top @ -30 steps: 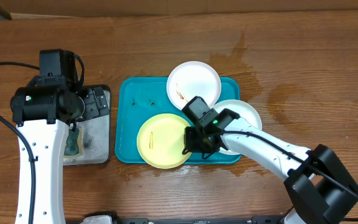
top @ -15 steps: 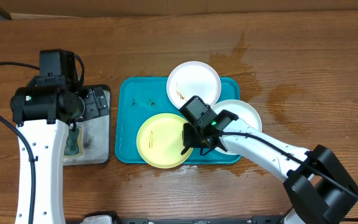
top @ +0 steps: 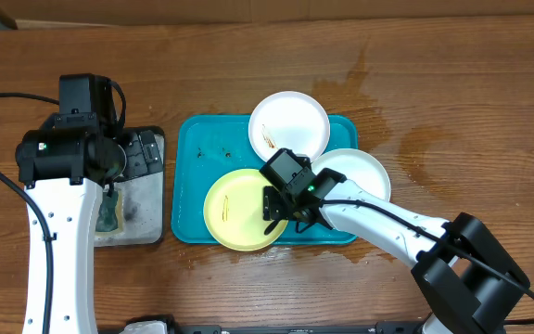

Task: Clean dirty plates on tray and stack at the side
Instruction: 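Lower the right gripper onto the yellow plate's rim and grip it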

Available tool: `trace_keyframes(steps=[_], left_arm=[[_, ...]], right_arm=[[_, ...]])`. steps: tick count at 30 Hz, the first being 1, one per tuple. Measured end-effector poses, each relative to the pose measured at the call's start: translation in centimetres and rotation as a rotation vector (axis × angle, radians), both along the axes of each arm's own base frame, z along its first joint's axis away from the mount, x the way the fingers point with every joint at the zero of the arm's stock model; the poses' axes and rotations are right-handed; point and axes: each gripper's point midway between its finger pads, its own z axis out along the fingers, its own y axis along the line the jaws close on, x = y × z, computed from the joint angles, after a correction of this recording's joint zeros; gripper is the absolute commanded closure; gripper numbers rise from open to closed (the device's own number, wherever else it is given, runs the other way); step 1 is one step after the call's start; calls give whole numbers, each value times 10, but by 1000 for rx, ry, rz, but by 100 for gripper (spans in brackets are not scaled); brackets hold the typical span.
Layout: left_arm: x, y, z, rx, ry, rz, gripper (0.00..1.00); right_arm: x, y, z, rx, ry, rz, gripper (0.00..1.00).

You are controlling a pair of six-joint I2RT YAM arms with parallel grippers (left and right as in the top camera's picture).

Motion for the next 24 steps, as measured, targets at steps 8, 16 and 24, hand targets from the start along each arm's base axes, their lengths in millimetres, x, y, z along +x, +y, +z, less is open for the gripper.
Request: trace_keyframes(steps=[8, 16, 24], left_arm=[[-2, 0, -1, 0, 7, 0, 0], [-2, 0, -1, -1, 7, 0, 0], [-3, 0, -1, -2, 13, 0, 0]], right_arm=[[-6, 5, 0, 36, 42, -14, 36], [-11, 3, -2, 39, 77, -59, 0], [-11, 4, -1, 47, 80, -74, 51]])
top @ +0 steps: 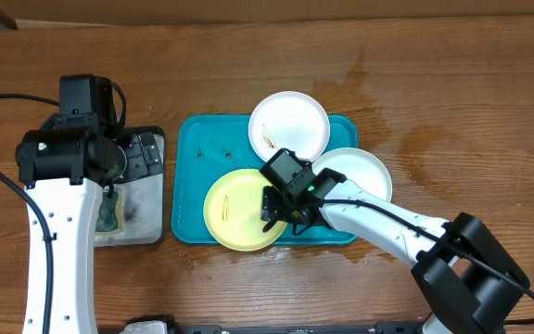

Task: Clean dirty plates on tray and stack at the side
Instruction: 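Lower the right gripper onto the yellow plate's rim and grip it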

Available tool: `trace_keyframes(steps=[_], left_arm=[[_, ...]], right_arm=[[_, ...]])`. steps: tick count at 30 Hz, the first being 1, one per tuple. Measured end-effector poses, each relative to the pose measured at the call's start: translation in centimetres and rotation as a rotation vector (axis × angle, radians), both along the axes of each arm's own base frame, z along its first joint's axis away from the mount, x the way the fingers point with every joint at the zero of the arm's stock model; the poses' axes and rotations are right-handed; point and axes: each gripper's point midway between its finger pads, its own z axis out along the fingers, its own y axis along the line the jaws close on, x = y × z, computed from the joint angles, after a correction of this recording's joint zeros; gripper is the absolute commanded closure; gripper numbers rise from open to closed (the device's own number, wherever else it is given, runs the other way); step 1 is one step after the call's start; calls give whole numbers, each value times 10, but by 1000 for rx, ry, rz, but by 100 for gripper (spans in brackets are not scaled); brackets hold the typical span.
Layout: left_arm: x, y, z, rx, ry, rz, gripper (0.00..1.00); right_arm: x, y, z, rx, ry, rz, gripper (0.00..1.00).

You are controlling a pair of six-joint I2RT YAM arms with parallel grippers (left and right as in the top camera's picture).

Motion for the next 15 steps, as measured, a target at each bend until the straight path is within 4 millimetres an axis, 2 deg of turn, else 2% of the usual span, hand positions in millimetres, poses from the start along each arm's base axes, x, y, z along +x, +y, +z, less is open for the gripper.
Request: trace_keyframes(steps=[5, 10, 12, 15], left_arm=[[-3, -1, -1, -3, 14, -1, 0], [-5, -1, -2, -4, 21, -1, 0], [-5, -1, -2, -4, 21, -1, 0], [-5, -1, -2, -4, 21, -1, 0]], right_arm=[[0, -1, -2, 4, 10, -39, 62], [-3, -7, -13, 3, 17, -94, 67], [-6, -10, -18, -2, 23, -105, 75], [-4, -10, -18, 1, 17, -113, 93]])
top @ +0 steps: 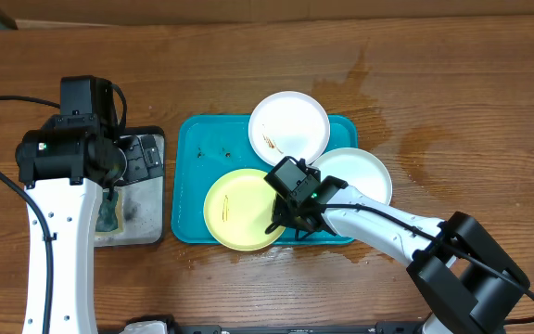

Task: Clean dirty plates on tray and stack at the side
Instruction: 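Lower the right gripper onto the yellow plate's rim and grip it, then lower the left gripper into the soapy black tray and grasp the sponge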

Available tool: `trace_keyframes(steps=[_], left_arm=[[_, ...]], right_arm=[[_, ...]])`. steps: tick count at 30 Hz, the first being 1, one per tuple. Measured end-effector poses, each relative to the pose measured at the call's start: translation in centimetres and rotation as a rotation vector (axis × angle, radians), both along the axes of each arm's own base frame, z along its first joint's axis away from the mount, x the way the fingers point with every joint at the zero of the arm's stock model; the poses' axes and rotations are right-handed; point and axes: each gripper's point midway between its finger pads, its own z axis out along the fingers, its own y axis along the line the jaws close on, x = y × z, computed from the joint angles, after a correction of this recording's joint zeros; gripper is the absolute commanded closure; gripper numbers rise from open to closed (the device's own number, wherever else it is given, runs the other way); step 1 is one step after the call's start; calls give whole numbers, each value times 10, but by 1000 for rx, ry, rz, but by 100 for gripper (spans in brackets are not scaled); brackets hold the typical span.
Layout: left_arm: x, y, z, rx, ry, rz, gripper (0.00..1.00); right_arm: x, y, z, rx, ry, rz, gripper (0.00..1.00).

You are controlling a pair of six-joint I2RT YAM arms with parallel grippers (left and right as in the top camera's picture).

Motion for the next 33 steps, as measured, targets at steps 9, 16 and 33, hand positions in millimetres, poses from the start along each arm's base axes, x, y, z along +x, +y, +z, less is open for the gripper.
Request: trace_keyframes(steps=[9, 16, 33], left_arm=[[-1, 0, 0, 0, 2, 0, 0], [-2, 0, -1, 0, 8, -1, 5], [-15, 61, -81, -49, 100, 226, 37]], right_arm=[[15, 6, 6, 17, -69, -6, 96], [36, 6, 30, -10, -186, 55, 96], [35, -1, 35, -57, -204, 98, 96]])
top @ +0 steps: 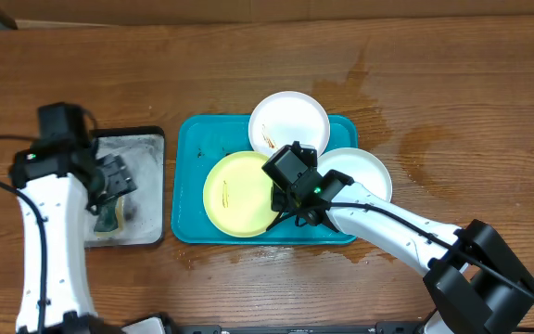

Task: Clean dirty plates on tray and stack at the side
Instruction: 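Lower the left gripper into the soapy black tray and grasp the sponge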

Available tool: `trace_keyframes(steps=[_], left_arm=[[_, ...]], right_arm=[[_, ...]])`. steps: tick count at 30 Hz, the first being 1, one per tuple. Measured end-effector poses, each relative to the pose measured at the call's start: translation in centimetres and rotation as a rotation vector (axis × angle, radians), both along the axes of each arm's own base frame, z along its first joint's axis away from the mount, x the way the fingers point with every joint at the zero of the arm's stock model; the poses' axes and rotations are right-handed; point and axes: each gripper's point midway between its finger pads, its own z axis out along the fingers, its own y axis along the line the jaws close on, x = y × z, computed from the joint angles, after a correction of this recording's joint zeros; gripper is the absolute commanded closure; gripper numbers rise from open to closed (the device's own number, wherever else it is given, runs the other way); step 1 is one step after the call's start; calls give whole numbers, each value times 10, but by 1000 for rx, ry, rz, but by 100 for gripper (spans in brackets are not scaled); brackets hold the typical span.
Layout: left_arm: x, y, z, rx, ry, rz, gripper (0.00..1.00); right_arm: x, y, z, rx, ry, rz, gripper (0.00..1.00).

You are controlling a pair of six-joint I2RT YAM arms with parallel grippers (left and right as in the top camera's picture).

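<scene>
A yellow plate [235,195] with a small streak of dirt is over the teal tray [193,148]. My right gripper [281,211] is shut on its right rim. A white plate [290,116] with brown stains lies at the tray's back right. Another white plate [364,172] rests on the tray's right edge, partly under my right arm. My left gripper [109,190] hangs over the grey sponge tray [142,148], just above the green sponge [108,221]. Its fingers are hidden from above.
Small crumbs lie on the tray's back left part. A wet patch [369,88] darkens the wooden table behind and right of the tray. The table's front edge runs close below both trays.
The yellow plate has shifted toward the back of the tray, with my right gripper on its rim. My left arm has swung to the left and its gripper sits lower over the sponge tray.
My right gripper first stood over the yellow plate's right edge at the tray's front, while my left arm hung still over the sponge tray. It then turned and closed in on the rim. Now the plate is shifted back in its grip and the left arm has moved left.
</scene>
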Motion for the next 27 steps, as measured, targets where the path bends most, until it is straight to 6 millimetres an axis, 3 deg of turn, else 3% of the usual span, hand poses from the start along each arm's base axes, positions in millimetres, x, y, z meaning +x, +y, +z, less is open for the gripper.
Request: trace_keyframes(steps=[1, 2, 7, 11, 21, 23, 27], left_arm=[[-1, 4, -4, -7, 8, 17, 46], [-2, 9, -12, -15, 20, 33, 48], [4, 16, -50, -40, 74, 35, 38], [15, 26, -75, -13, 103, 39, 25], [14, 40, -112, 29, 207, 48, 24], [13, 40, -120, 25, 229, 48, 27], [14, 39, -136, 10, 253, 46, 45]], right_arm=[[0, 0, 0, 1, 0, 0, 96], [0, 0, 0, 0, 0, 0, 96], [0, 0, 0, 0, -1, 3, 96], [0, 0, 0, -1, 0, 3, 96], [-1, -1, -1, -6, 5, 3, 96], [-1, -1, -1, -7, 5, 3, 96], [-1, -1, -1, -6, 5, 3, 95]])
